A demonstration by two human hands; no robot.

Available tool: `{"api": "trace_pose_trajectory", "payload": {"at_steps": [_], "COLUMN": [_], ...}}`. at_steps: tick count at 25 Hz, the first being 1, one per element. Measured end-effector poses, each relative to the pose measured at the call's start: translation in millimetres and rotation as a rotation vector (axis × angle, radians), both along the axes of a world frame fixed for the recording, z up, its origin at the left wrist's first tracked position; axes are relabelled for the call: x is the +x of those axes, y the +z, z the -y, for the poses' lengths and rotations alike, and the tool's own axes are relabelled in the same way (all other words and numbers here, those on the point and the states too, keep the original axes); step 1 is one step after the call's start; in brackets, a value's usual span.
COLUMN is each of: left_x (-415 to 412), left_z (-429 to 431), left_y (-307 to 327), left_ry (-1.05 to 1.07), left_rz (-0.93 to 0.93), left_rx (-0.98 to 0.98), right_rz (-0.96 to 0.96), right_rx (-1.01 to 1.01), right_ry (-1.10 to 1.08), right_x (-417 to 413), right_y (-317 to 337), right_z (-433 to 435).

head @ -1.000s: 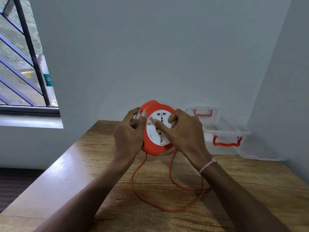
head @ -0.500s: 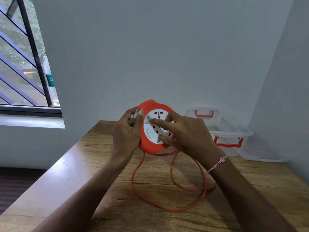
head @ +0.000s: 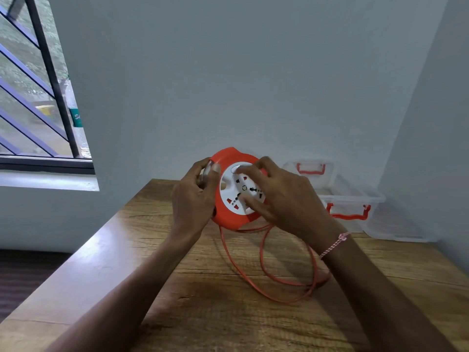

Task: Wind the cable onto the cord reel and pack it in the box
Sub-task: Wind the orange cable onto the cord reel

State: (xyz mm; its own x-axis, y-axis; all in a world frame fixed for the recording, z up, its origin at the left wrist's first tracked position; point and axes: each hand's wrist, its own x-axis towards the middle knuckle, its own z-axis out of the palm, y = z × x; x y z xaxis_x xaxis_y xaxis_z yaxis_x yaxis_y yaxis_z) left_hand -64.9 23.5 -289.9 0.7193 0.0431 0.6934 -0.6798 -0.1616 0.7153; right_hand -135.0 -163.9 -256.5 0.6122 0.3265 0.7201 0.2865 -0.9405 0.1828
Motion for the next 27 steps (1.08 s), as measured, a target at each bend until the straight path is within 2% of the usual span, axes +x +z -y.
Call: {"api": "trace_pose_trajectory", "payload": {"at_steps": [2,4,9,12,16,18,19,22,24,27], "left_x": [1.7,3.0,1.4,0.8,-2.2,-2.2,-2.6,-1.1,1.1,2.5], "left_z": [-2.2,-2.4,0.2,2.4,7.1,7.5,6.5,3.3,0.3,-2.1], "left_y": [0.7,-0.4,-2.8,-5.3,-7.1,-6.7,-6.1,-3.8,-2.6,-2.0], "left_ry": [-0.002,-0.023,-0.053,-0.032,-0.060,-0.058,-0.047,-0.021,-0.016,-0.021], "left_rz": [-0.018,-0.038,-0.044,-0.023,-0.039,-0.052,-0.060,-0.067,-0.071,-0.088], "left_rx": [0.003,0.006,0.007,0.005,-0.007,-0.006,-0.005,-0.003,-0.007,0.002], "right_rz": [-0.099,-0.096,0.011,0.018,-0.058,-0.075,-0.045,0.039,-0.061,-0.138], "right_rx": [-0.179,-0.260,-0.203,0.018,0.593,0.698,0.624,0.200,-0.017,-0.242], "right_ry": [-0.018,-0.033,0.005,-0.051,-0.056,-0.072,-0.078,-0.041,0.016,-0.013], "right_x": [-2.4,-4.4,-8.7,-7.3,0.7,3.0,4.1,3.5,0.3,-2.9], "right_y": [3.8,5.4,4.1,-2.4,-11.3,-11.7,-12.0,-6.7,0.1,4.8], "right_z": [6.8,9.0,3.9,-6.3,-22.9,-23.1,-20.6,-8.1,1.8,8.9]}}
